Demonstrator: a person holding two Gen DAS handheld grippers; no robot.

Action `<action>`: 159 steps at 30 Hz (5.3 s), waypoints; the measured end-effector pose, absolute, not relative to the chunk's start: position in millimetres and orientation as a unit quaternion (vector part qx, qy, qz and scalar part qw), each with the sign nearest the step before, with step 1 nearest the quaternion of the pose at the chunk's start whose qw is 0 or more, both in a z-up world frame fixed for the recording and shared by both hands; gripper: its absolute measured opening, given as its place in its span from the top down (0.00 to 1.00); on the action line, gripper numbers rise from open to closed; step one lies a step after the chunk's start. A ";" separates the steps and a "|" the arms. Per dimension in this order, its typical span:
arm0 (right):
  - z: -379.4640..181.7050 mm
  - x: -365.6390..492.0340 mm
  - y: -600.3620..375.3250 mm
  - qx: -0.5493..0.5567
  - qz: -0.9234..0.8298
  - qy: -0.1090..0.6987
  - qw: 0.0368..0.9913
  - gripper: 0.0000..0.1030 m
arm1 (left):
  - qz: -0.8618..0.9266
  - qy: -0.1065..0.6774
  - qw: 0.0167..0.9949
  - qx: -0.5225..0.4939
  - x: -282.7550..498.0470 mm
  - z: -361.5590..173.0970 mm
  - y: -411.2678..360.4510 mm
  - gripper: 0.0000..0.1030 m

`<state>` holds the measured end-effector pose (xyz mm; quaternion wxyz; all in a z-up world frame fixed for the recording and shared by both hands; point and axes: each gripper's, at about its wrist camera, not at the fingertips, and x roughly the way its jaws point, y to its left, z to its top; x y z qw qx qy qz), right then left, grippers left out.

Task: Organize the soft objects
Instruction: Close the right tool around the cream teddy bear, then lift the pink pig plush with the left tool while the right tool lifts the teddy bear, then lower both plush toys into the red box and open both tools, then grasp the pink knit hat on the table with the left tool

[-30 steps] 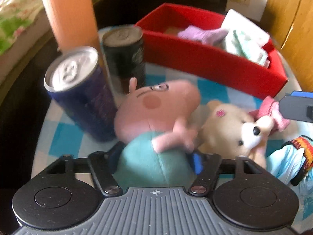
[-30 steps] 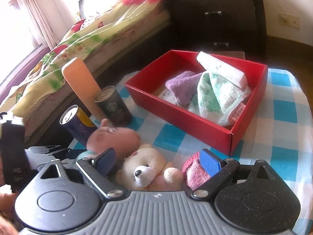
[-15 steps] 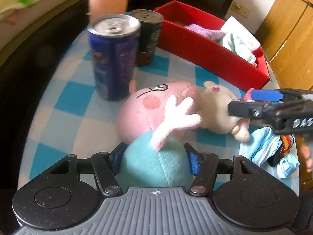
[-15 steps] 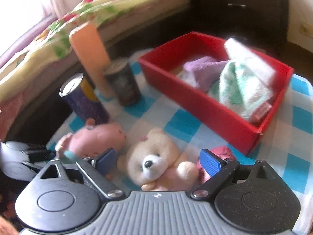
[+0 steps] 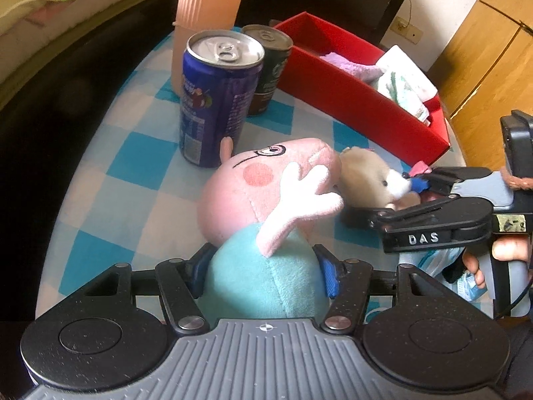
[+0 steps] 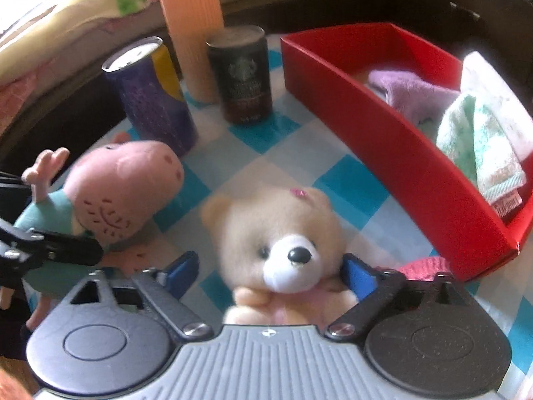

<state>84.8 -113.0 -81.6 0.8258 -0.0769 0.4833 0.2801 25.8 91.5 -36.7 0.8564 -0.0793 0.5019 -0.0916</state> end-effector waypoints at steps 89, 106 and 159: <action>32.7 158.8 -215.3 0.068 0.116 0.309 0.942 0.60 | -0.087 0.300 0.950 -0.015 212.7 40.1 -39.2 0.39; -9.5 191.5 -201.5 0.043 0.116 0.344 0.931 0.53 | -0.063 0.308 0.949 0.014 234.0 11.6 -44.3 0.31; -5.2 23.0 -274.0 0.113 0.056 0.404 0.906 0.36 | -0.217 0.489 0.844 0.041 100.9 -55.1 -122.5 0.40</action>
